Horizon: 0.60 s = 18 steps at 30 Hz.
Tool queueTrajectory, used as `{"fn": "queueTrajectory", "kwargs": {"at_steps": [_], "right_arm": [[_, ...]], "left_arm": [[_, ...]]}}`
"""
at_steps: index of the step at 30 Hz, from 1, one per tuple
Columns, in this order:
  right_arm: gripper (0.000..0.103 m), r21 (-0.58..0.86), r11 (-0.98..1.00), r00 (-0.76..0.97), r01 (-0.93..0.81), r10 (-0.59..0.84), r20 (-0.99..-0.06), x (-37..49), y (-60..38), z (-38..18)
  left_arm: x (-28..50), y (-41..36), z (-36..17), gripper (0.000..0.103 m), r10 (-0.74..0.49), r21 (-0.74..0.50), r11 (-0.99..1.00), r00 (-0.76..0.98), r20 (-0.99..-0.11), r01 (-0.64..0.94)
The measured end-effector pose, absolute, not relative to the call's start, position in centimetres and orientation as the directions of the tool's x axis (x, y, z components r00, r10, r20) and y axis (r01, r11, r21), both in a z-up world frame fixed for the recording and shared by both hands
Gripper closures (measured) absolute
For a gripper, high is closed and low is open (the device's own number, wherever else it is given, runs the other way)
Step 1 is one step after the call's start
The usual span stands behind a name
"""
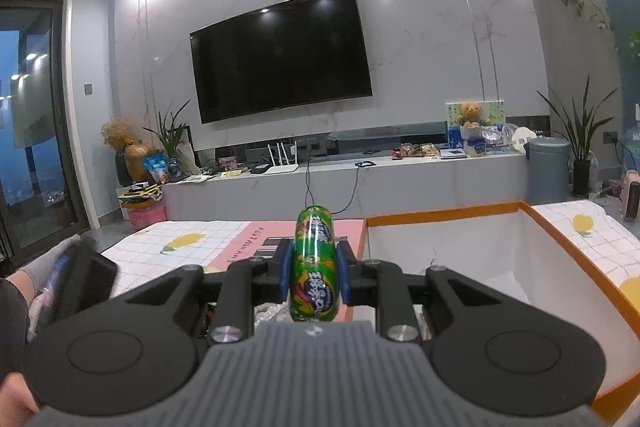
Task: Organize snacks
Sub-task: 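Lift the green sausage stick with the right tool while the left tool grasps the bread bun bag, then carry the sausage stick over the box and open the right tool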
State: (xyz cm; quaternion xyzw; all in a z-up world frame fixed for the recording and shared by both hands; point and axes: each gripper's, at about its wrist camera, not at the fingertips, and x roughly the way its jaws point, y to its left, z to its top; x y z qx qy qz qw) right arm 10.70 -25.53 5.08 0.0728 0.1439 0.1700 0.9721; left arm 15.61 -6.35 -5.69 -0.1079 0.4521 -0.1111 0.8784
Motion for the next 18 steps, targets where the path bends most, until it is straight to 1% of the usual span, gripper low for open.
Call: {"fn": "queueTrajectory", "kwargs": {"at_steps": [3,6,8,9,10,11,13,18], "right_arm": [[0.082,0.204,0.931,0.902,-0.304,0.350,-0.254,10.6,-25.8,5.1],[0.082,0.207,0.932,0.904,-0.296,0.343,-0.254,10.7,-25.6,5.5],[0.082,0.200,0.936,0.907,-0.290,0.335,-0.255,10.8,-25.5,5.6],[0.082,0.198,0.937,0.909,-0.286,0.331,-0.254,10.8,-25.3,5.6],[0.082,0.199,0.937,0.908,-0.286,0.332,-0.256,10.8,-25.3,5.6],[0.082,0.201,0.936,0.907,-0.288,0.334,-0.257,10.8,-25.2,5.6],[0.082,0.200,0.937,0.907,-0.286,0.332,-0.257,10.8,-25.1,5.6],[0.082,0.201,0.939,0.907,-0.279,0.326,-0.265,10.6,-24.9,5.5]], "left_arm": [[16.1,-7.4,-6.3,0.013,-0.248,-0.242,0.966,0.578,-0.778,0.088],[16.0,-7.7,-6.8,0.016,-0.251,-0.246,0.965,0.585,-0.771,0.090],[15.9,-8.0,-6.8,0.027,-0.247,-0.219,0.968,0.585,-0.773,0.119],[15.8,-8.2,-6.7,0.030,-0.245,-0.208,0.969,0.581,-0.776,0.131],[15.7,-8.3,-6.7,0.039,-0.244,-0.202,0.970,0.579,-0.778,0.137],[15.7,-8.3,-6.6,0.044,-0.243,-0.200,0.970,0.577,-0.780,0.137],[15.5,-8.3,-6.5,0.051,-0.235,-0.201,0.972,0.578,-0.782,0.123],[14.5,-8.0,-6.5,0.055,-0.224,-0.187,0.974,0.584,-0.780,0.124]]}}
